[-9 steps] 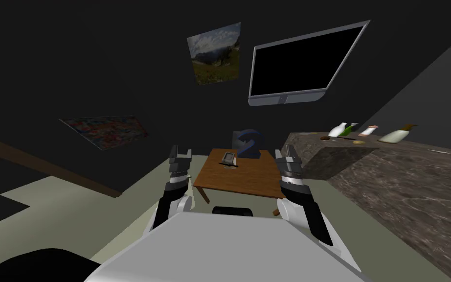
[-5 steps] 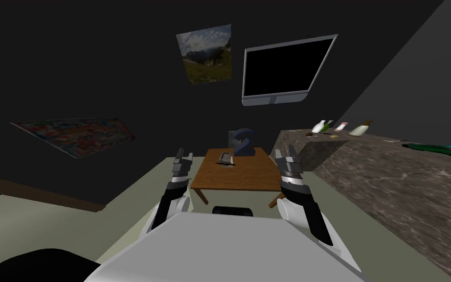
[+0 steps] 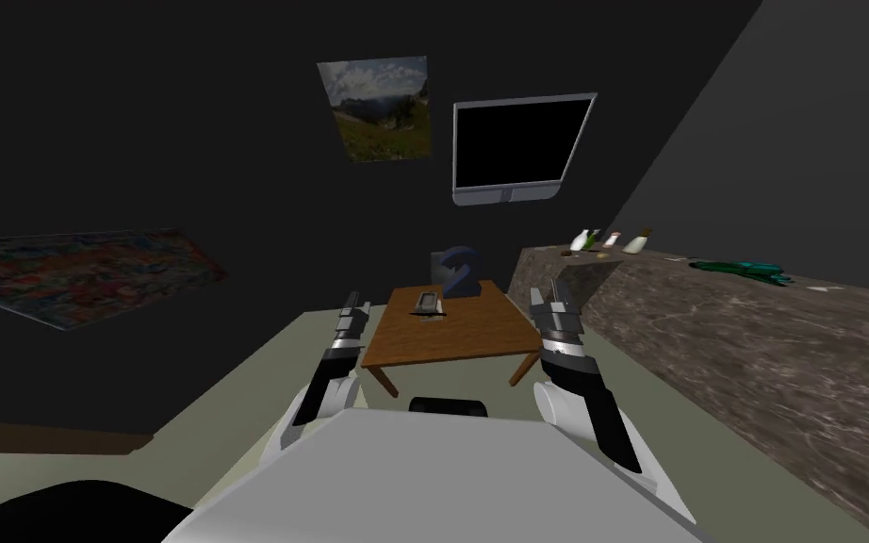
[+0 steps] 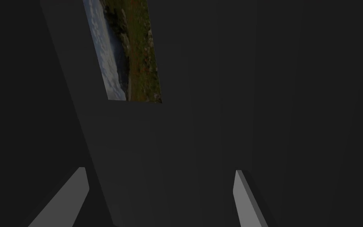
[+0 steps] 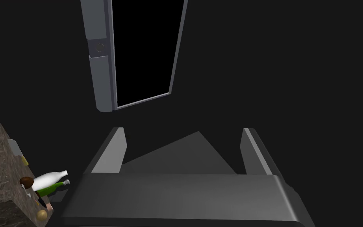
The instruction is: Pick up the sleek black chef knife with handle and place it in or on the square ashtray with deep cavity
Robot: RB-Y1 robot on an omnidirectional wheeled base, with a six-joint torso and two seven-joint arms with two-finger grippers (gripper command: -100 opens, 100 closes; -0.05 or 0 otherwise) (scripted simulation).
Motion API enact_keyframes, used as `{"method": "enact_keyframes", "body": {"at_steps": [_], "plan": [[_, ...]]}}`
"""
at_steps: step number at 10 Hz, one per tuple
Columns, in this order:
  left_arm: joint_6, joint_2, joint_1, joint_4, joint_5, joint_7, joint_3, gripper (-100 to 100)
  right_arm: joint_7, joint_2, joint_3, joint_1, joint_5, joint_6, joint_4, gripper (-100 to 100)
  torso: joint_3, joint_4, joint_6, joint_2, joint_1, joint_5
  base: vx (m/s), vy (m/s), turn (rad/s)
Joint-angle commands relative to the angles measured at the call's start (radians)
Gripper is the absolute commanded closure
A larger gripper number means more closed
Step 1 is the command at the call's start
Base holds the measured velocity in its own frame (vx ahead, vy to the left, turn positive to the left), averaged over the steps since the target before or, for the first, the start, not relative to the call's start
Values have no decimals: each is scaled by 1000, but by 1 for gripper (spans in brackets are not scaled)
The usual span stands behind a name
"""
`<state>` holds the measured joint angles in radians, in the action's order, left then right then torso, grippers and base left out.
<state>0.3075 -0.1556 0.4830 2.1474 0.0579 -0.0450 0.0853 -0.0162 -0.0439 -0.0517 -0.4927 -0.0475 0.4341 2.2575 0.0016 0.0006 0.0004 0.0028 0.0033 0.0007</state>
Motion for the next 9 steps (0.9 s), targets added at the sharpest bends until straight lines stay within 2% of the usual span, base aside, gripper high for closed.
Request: {"method": "enact_keyframes", "body": {"at_steps": [1,2,4,6,7,8,9], "plan": [[-3,-10,-1,-41,3,-3,12,-100,0,0,0,0,0,0,0,0,0,0,0,0,0,0,-43,29,-127],[-31,-25,-11,-68,7,-6,34,-100,0,0,0,0,0,0,0,0,0,0,-1,0,-1,0,-41,13,-216],[-31,-25,-11,-82,7,-6,34,-100,0,0,0,0,0,0,0,0,0,0,-1,-1,-1,0,-24,12,-59],[-88,-56,-34,-152,18,-15,80,-100,0,0,0,0,0,0,0,0,-1,0,0,-2,-2,0,-46,12,-315],[-89,-56,-34,-172,18,-15,80,-100,0,0,0,0,0,0,0,0,0,0,0,0,-1,0,-50,26,-136],[-120,-71,-47,-207,24,-20,103,-100,0,0,0,0,0,0,0,0,0,0,-1,0,-1,0,-49,16,-259],[-120,-71,-47,-221,24,-20,103,-100,0,0,0,0,0,0,0,0,0,0,0,0,-1,0,-38,12,-119]]}}
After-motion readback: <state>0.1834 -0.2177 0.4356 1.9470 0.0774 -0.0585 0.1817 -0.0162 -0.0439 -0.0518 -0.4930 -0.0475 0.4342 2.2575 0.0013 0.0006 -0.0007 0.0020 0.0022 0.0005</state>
